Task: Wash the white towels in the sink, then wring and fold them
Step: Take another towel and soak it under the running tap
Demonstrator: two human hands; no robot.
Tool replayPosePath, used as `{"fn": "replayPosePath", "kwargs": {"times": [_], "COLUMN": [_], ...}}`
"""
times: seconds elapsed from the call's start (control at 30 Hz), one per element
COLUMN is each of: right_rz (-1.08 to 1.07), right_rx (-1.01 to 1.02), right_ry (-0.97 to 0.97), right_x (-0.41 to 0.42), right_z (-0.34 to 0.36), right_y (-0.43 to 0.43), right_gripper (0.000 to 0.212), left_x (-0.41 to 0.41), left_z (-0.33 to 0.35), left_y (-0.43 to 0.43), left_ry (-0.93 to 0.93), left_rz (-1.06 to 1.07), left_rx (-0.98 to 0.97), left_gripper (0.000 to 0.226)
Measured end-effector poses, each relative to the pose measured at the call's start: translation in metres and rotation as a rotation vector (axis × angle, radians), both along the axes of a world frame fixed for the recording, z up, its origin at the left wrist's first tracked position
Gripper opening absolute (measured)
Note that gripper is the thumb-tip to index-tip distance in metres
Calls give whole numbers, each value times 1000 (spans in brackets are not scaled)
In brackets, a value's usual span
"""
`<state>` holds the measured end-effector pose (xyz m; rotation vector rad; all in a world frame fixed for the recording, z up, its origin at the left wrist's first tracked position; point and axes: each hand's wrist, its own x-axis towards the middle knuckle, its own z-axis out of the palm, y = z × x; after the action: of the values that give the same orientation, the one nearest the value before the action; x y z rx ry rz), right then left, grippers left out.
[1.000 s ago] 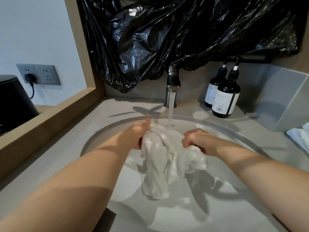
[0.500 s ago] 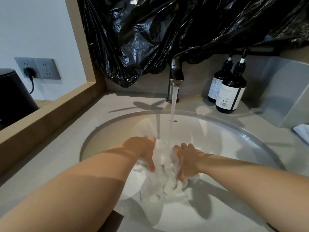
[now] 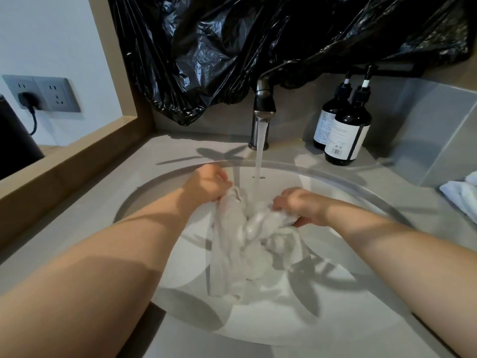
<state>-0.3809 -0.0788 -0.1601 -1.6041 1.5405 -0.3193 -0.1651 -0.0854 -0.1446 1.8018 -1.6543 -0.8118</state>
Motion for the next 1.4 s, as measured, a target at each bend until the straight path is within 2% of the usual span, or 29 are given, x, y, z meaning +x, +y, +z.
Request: {"fn": "replayPosePath", "kwargs": {"times": [0.03,0.07,0.1,0.2,0.27,0.33,0.37,0.43,0.5,0.57,0.63,0.7,0.77,0.8,0.87,0.9,0.93,0.97,1.03,1.1,1.13,1.17,1.23,1.3,1.33,1.4], "right_rz": [63,109,136,222,360,423,419,365,305,244,144,134,188,206,235,230,230,223,286,447,518,555,563,489,409,217], "right_rx": [-108,-210,-277,-224,-194,-240,-257,-248,-204,-177,-99,48,158,159,23,-78,-163,-209,-179,-52,-44,-82,-179,-165,-113,-7], "right_ry": [212,367,440,432,597,739,746,661,529,340,104,-39,19,137,516,663,735,734,726,907,1028,1100,1041,837,702,347], "right_x": [1,4,7,16,22,24,24,20,18,16,8,-8,-20,-23,-23,-18,-12,-5,5,15,18,19,17,10,6,-3], "right_z": [0,-1,-1,-6,-23,-38,-43,-41,-30,-15,4,22,31,31,28,26,27,26,20,-2,-15,-25,-29,-17,-11,1], "right_y": [1,2,4,14,22,29,29,24,17,14,14,11,10,10,9,9,12,14,22,32,36,35,29,20,15,11], "right_gripper": [4,18,29,60,91,107,105,79,49,28,26,38,49,50,46,43,40,40,52,87,100,104,86,62,56,52], "left_x": [-5,-12,-17,-21,-18,-19,-20,-18,-19,-21,-18,-10,-1,2,2,-1,-5,-10,-24,-35,-37,-37,-38,-39,-38,-30], "left_z": [2,5,7,0,-7,-15,-23,-39,-46,-37,-23,-15,-17,-18,-19,-15,-18,-19,-34,-49,-55,-57,-53,-45,-40,-22], "left_y": [2,6,10,23,33,43,43,38,30,24,17,8,4,3,3,6,6,6,9,18,24,28,31,23,18,14], "left_ry": [-289,-535,-694,-889,-960,-898,-821,-588,-297,-124,83,258,211,89,-404,-593,-697,-700,-651,-749,-822,-842,-781,-681,-572,-206], "left_rz": [-42,-87,-121,-220,-307,-344,-346,-293,-199,-175,-203,-234,-200,-169,-157,-192,-241,-275,-340,-452,-492,-491,-450,-408,-382,-315], "left_rx": [-59,-113,-110,194,389,463,453,494,572,481,393,367,264,181,-6,-33,-19,38,219,373,355,311,227,167,164,237], "left_gripper": [11,9,15,53,70,86,94,99,82,59,52,49,40,34,23,23,24,28,60,103,114,115,93,68,60,56]}}
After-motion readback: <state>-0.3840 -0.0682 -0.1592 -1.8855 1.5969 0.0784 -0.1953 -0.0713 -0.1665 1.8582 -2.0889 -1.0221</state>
